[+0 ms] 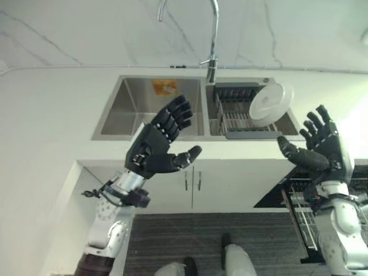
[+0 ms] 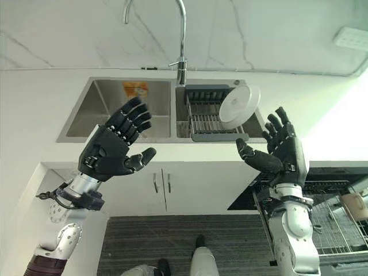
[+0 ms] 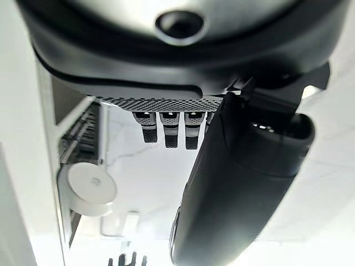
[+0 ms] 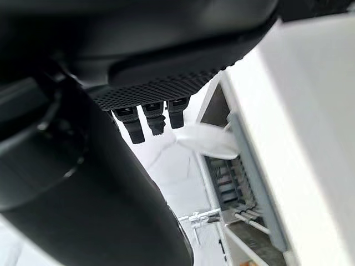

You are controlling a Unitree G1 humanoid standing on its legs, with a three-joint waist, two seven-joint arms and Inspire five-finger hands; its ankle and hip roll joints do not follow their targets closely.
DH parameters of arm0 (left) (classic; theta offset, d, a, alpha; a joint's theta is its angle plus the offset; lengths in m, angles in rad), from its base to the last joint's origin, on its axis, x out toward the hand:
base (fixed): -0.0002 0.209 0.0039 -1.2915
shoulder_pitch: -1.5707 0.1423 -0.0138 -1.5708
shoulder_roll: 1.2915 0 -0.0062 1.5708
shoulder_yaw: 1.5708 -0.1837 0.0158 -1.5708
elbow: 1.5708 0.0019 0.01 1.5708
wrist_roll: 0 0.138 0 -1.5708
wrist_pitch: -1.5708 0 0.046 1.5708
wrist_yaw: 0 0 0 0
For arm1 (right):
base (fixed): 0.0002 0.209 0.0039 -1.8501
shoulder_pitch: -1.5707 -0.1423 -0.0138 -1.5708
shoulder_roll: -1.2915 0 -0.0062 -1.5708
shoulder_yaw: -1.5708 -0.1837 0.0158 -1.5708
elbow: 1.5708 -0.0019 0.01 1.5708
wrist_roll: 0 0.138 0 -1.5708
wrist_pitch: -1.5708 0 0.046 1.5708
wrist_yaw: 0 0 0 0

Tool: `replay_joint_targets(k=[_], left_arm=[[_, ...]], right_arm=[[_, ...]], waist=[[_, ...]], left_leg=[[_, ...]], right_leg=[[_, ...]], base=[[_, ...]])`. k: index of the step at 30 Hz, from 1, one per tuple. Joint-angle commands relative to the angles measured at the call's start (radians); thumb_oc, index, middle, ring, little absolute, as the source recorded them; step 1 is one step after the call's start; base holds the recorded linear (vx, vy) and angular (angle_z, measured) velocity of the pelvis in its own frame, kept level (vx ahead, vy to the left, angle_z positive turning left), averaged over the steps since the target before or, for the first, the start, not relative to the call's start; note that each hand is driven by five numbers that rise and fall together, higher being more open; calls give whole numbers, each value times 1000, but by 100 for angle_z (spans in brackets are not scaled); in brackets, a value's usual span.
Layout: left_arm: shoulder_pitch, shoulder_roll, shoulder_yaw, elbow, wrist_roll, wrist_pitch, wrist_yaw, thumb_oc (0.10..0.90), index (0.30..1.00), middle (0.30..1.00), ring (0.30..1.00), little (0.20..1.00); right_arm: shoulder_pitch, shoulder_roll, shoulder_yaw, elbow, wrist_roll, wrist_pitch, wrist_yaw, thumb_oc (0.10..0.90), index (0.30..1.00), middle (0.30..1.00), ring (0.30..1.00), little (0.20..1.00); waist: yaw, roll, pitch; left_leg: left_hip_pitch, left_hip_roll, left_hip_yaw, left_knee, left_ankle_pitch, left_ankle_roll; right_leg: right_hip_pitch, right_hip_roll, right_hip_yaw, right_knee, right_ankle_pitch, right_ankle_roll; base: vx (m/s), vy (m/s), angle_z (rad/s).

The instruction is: Place the dishes in the dishwasher.

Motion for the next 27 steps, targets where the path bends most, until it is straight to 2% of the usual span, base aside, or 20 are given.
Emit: replay_joint_targets(k=[1, 6, 10, 14, 18, 21, 27], left_arm=[[-41, 32, 22, -137, -26, -81, -31, 800, 900, 900, 900, 900], [-45, 35, 0, -121, -48, -68, -42, 800, 900, 900, 900, 900], [-48, 42, -19, -112, -51, -63, -53, 800, 900, 900, 900, 900], [-62, 49, -31, -102, -61, -55, -57, 800, 900, 900, 900, 900], [-66, 51, -41, -89, -66, -58, -64, 800, 900, 900, 900, 900], [-78, 53, -57, -82, -80, -51, -72, 800, 900, 900, 900, 900], [-103, 61, -84, -65, -94, -54, -75, 800, 900, 900, 900, 900]], right_arm=[[-146, -94, -52, 0, 47, -77, -45, 800, 900, 900, 900, 900], [-219, -142, -28, 72, 117, -39, -30, 800, 900, 900, 900, 900], [-281, -180, -3, 143, 118, -17, -34, 800, 900, 900, 900, 900], [-352, -218, 11, 204, 94, 0, -87, 800, 900, 900, 900, 900], [-384, -228, 16, 237, 102, 34, -93, 800, 900, 900, 900, 900], [-403, -229, 23, 288, 177, 55, -74, 800, 900, 900, 900, 900], [-449, -237, 43, 397, 233, 74, -70, 800, 900, 900, 900, 900]], waist=[[2, -12, -69], [28, -15, -78], [44, -16, -85], [51, -15, -89], [51, -12, -92], [52, -11, -95], [54, -13, -90]], left_leg=[[93, 95, -56, -30, -156, -99], [105, 98, -69, -30, -154, -107], [117, 98, -80, -30, -153, -115], [124, 109, -84, -30, -153, -126], [125, 118, -79, -30, -154, -132], [123, 130, -68, -30, -150, -139], [131, 146, -50, -30, -153, -144]], right_leg=[[20, 29, -53, 31, -108, 32], [49, 44, -71, 31, -131, 14], [63, 51, -80, 31, -141, 1], [75, 55, -91, 31, -147, -6], [81, 58, -96, 31, -153, -11], [86, 52, -102, 31, -156, -11], [87, 43, -118, 31, -152, -11]], base=[[103, -160, 8], [86, -131, 2], [89, -92, 0], [85, -65, 14], [50, -23, 2], [39, -10, 4], [19, -7, 4]])
